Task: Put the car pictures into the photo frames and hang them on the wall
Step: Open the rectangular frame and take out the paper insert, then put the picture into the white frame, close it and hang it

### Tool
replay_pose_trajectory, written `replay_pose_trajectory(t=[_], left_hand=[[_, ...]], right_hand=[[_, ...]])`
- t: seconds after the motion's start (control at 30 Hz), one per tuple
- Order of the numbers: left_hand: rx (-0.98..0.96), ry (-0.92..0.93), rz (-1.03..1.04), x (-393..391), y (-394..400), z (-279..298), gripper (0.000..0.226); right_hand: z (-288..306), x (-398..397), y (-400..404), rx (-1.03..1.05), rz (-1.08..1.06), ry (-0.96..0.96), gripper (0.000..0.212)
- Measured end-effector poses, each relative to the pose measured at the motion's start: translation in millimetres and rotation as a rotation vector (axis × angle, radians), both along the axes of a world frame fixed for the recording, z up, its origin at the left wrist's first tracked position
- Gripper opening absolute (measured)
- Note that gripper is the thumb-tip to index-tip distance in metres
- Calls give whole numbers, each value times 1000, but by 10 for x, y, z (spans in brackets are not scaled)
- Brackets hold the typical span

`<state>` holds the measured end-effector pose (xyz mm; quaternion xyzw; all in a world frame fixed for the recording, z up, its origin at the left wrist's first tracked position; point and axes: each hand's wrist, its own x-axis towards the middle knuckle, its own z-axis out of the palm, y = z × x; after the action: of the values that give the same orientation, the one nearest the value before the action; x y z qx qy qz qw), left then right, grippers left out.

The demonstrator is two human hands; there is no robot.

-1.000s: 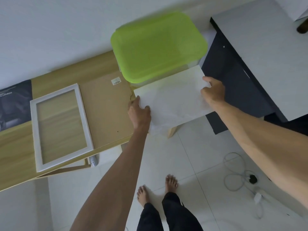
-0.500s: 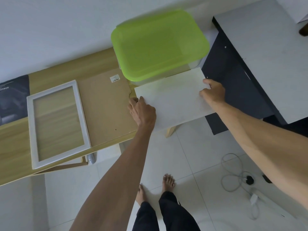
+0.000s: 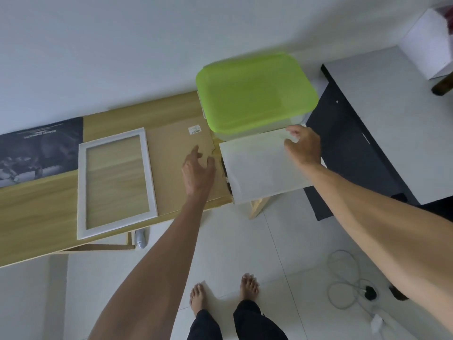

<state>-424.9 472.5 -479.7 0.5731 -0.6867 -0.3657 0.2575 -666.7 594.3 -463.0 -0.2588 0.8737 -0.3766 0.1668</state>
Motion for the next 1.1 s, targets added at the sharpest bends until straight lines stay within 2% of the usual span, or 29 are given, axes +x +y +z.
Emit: replay_pose_trajectory(t=[0.27,0.5,0.9,1.1], left_hand=[[-32,40,104,964,-587,279,55],[-72,33,235,2139,-1401,398,49],[-37,-43,417,4299,-2973,155,37],[-2,-164,478,4791,-3511,-159,53]], right_hand=[[393,1025,-719,-41,144,-18,47],[536,2248,-1613,-40,235,-44,45],[223,4359,-3493,43,428,-205,54],[-17,4964,-4087,133,511,-258,66]])
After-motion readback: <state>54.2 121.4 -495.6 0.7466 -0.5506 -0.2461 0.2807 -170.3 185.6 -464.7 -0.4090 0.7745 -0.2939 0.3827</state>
